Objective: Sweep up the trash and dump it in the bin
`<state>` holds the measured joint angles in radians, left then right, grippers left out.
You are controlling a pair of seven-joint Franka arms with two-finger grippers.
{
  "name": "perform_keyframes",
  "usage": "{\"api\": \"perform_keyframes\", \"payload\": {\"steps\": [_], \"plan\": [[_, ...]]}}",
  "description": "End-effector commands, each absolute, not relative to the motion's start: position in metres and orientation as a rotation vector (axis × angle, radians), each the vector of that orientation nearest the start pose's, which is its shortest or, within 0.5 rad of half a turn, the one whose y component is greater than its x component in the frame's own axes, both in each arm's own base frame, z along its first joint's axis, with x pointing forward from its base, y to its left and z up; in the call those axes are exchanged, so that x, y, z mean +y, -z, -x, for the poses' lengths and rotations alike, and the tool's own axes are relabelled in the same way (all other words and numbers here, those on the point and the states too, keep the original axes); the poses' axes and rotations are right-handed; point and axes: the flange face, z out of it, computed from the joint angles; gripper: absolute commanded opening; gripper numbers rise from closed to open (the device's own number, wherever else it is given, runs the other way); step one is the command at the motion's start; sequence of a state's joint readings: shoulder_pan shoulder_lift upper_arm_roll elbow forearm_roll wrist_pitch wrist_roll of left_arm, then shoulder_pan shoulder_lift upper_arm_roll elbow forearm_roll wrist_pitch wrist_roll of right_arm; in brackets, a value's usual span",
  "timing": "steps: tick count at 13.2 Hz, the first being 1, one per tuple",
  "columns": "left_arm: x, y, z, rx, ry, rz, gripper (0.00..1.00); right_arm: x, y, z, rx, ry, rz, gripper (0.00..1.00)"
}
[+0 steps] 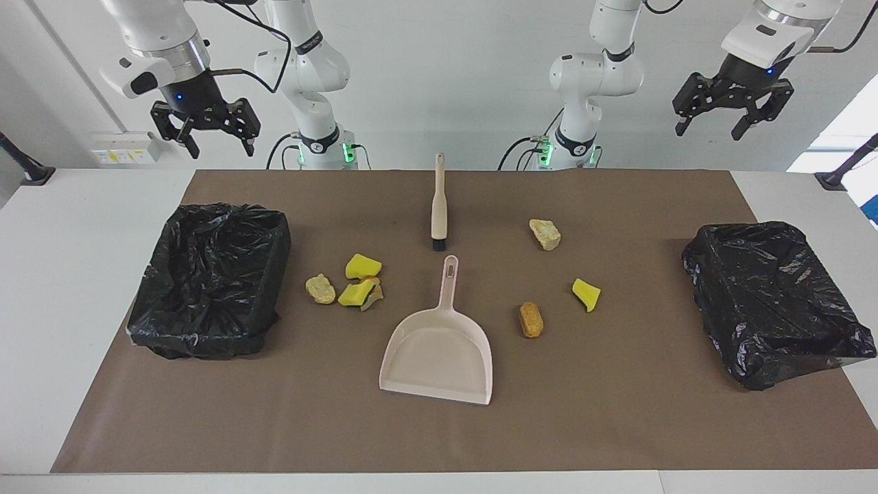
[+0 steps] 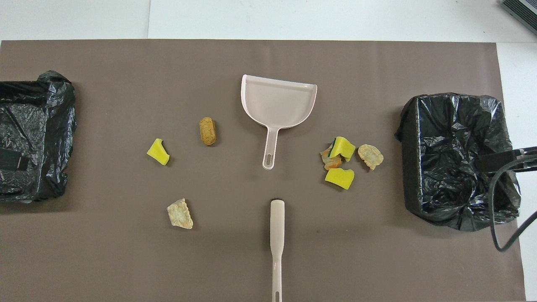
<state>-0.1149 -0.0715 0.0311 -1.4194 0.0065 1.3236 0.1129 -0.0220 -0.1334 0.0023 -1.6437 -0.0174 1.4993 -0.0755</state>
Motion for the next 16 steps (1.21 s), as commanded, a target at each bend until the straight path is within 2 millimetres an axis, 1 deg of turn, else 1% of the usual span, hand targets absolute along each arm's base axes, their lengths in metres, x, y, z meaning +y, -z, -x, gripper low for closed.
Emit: {"api": "perform_keyframes", "payload": {"steps": [1, 2, 4, 6, 7, 8, 9, 10, 11, 12, 13, 14, 15, 16], "plan": [[-0.06, -0.703, -0.482, 0.377, -0.06, 3.115, 1.0, -0.022, -0.658, -0.497, -0.076, -0.038, 3.154, 1.0], [-0.074, -0.698, -0.475, 0.385, -0.077, 3.113, 1.0, -0.023, -0.658, -0.499, -0.073, -0.021, 3.158, 1.0], [-0.109, -0.683, -0.458, 0.391, -0.062, 3.112, 1.0, -0.016, -0.658, -0.5, -0.109, -0.026, 3.214, 1.0], [-0.152, -0.661, -0.432, 0.399, -0.055, 3.109, 1.0, -0.014, -0.655, -0.503, -0.122, -0.029, 3.222, 1.0], [-0.174, -0.647, -0.417, 0.404, -0.061, 3.106, 1.0, -0.011, -0.649, -0.509, -0.122, -0.022, 3.204, 1.0], [-0.197, -0.633, -0.4, 0.423, -0.063, 3.101, 1.0, -0.01, -0.639, -0.521, -0.113, -0.012, 3.2, 1.0], [-0.218, -0.621, -0.385, 0.43, -0.057, 3.099, 1.0, -0.001, -0.631, -0.533, -0.131, 0.033, 3.197, 1.0], [-0.24, -0.604, -0.373, 0.416, -0.058, 3.098, 1.0, 0.018, -0.623, -0.546, -0.185, 0.079, 3.192, 1.0], [-0.267, -0.587, -0.358, 0.399, -0.054, 3.098, 1.0, 0.026, -0.61, -0.559, -0.208, 0.107, 3.185, 1.0], [-0.291, -0.565, -0.343, 0.407, -0.038, 3.101, 1.0, 0.036, -0.595, -0.572, -0.213, 0.123, 3.183, 1.0], [-0.308, -0.547, -0.333, 0.397, -0.011, 3.116, 1.0, 0.043, -0.577, -0.584, -0.198, 0.112, 3.18, 1.0], [-0.32, -0.535, -0.323, 0.372, 0.002, 3.125, 1.0, 0.052, -0.557, -0.596, -0.171, 0.094, 3.179, 1.0], [-0.338, -0.522, -0.306, 0.383, -0.004, 3.121, 1.0, 0.072, -0.535, -0.607, -0.151, 0.085, 3.18, 1.0], [-0.357, -0.5, -0.294, 0.406, -0.014, 3.111, 1.0, 0.089, -0.515, -0.617, -0.153, 0.074, 3.179, 1.0]]}}
